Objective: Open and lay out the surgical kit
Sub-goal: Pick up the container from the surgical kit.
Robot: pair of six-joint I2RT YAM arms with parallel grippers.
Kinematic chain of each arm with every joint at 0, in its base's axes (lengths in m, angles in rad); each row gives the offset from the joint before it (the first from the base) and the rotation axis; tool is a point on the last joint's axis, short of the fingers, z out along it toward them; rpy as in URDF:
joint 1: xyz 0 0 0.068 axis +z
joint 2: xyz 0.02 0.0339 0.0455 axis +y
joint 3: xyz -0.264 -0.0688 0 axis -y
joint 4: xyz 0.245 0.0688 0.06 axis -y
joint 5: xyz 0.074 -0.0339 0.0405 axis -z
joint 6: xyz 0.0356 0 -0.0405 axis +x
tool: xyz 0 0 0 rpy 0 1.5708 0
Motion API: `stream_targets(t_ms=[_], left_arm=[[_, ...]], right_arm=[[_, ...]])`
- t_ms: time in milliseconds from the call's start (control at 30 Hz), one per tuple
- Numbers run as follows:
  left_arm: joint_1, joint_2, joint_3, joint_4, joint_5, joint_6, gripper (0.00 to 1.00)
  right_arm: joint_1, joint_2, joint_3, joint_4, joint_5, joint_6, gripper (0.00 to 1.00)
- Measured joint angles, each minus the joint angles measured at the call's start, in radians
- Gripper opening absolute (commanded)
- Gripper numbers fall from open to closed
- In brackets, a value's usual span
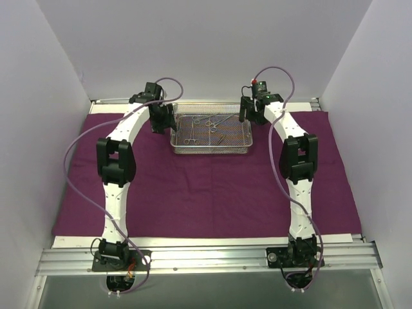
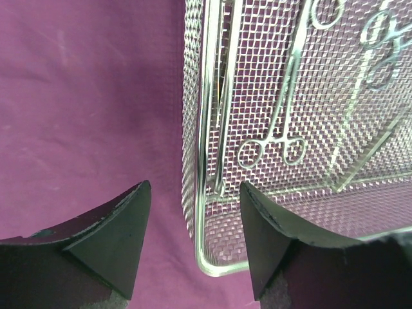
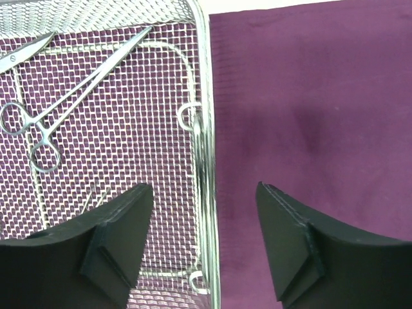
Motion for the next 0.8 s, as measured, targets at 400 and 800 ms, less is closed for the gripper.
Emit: stream_targets(t_ms=[400,800], left_arm=[[-0.020,0.101,0.087,-0.041,-0.010,-0.013,0.32],[-0.017,0.115,0.129,-0.048,-0.034,-0.015,0.02]], right_arm=[[-0.001,0.114,0.057,0.009,-0.070,0.047,0.26],[0.007,0.129,0.103,-0.049,-0.059,0.059,0.00]])
